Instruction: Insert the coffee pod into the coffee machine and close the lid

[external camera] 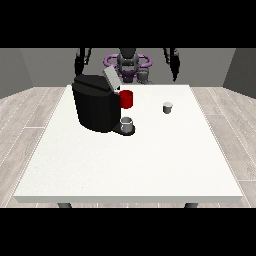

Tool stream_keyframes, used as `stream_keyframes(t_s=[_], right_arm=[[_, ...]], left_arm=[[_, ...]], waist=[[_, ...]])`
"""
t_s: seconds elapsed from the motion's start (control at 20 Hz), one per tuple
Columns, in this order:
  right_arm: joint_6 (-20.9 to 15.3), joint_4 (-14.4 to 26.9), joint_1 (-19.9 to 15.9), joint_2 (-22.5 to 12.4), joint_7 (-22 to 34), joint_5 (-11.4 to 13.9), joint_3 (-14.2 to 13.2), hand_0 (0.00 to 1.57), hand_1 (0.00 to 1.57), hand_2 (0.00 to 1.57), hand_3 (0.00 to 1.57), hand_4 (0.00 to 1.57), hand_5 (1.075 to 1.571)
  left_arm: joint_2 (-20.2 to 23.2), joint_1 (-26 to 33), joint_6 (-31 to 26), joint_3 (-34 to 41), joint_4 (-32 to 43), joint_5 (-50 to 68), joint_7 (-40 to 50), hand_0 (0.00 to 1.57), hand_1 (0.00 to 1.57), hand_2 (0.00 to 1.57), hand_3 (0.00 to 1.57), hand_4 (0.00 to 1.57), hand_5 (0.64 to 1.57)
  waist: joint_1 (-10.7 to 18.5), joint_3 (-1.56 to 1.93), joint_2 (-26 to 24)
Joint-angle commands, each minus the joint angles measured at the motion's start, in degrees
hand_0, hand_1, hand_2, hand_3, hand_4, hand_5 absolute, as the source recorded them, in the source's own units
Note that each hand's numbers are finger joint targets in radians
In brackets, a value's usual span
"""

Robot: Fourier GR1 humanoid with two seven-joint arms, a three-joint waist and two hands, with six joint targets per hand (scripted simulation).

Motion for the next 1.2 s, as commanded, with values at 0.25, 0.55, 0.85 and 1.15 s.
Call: stream_keyframes(t_s=[0.25, 0.55, 0.85, 1.15], right_arm=[[1.2, 2.7, 0.8, 2.3, -1.9, -2.2, -1.2, 0.00, 0.00, 0.00, 0.00, 0.13, 1.571], [-6.4, 0.8, -1.0, 6.9, -7.8, -1.7, -3.8, 0.00, 0.00, 0.00, 0.00, 0.14, 1.571], [-7.0, -1.9, -5.5, 7.7, -4.6, -1.6, -2.1, 0.00, 0.00, 0.00, 0.00, 0.18, 1.571], [-5.9, -2.3, -5.8, 6.5, -3.5, -2.8, -1.7, 0.00, 0.00, 0.00, 0.00, 0.19, 1.571]], left_arm=[[1.0, 0.3, -8.0, 3.4, 0.0, 7.1, -10.0, 0.00, 0.00, 0.00, 0.00, 0.24, 1.571], [8.2, -1.9, -8.9, 3.9, 1.7, -0.2, -8.8, 0.00, 0.00, 0.00, 0.00, 0.00, 1.571], [12.9, -11.0, -10.8, 9.7, 11.9, 1.0, -5.1, 0.00, 0.00, 0.00, 0.00, 0.00, 1.571], [12.3, -15.3, -9.8, 8.0, 20.6, -3.6, -6.1, 0.00, 0.00, 0.00, 0.00, 0.00, 1.571]], waist=[[1.4, -0.17, -1.4], [-0.8, -0.15, -1.1], [-4.3, -0.18, 3.6], [-6.4, -0.17, 4.8]])
